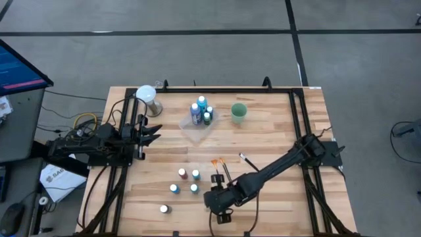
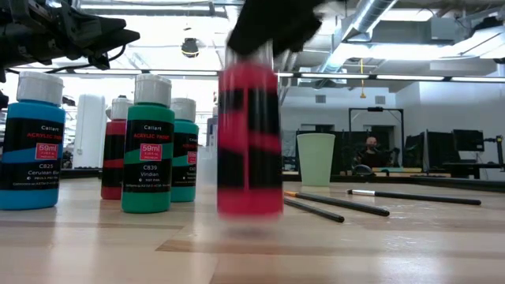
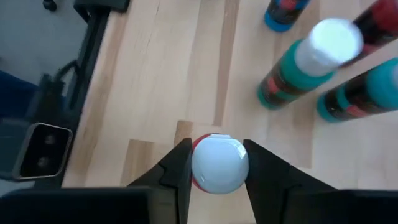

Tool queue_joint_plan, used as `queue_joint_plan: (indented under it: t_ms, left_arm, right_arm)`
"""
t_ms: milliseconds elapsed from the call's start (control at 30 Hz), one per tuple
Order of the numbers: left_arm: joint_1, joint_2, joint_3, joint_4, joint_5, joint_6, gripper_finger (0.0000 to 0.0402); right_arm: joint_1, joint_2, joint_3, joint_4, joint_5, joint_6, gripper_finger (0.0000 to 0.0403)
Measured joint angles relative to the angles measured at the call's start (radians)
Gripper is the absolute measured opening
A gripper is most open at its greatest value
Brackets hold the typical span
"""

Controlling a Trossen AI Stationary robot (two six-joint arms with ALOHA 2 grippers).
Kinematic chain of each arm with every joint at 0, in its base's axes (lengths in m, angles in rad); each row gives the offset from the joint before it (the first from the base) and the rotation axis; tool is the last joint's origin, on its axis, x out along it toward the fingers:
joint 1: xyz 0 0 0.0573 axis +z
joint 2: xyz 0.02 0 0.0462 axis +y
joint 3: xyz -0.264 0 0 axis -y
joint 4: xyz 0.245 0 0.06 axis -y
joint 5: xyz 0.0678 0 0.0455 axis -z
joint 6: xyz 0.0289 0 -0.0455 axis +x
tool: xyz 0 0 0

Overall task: Pick & Place Paint Supplies
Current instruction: Put the bottom small red paint bottle into the transparent bin

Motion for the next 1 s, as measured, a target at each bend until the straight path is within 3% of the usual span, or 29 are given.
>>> queue_joint_plan:
  t_ms: [233,467,667,1000]
  left_arm:
    - [0.0,0.0,0.0,0.0,0.0,0.0,0.0001]
    - [0.0,0.0,0.0,0.0,0.0,0.0,0.0001]
    - [0.0,0.0,0.0,0.0,0.0,0.0,0.0001]
    - [0.0,0.0,0.0,0.0,-0.001,0.0,0.0001]
  right_arm:
    - [-0.069,-0.158,0.0,-0.082,0.018,-0.069,0.0109]
    - [-0.23,-0.286,0.002,-0.047,0.203,-0.122,0.0109]
    - [-0.395,-0.271,0.004,0.083,0.225,-0.131,0.0109]
    - [-0.564,-0.144,0.003,0.107,0.217,-0.146,0.0109]
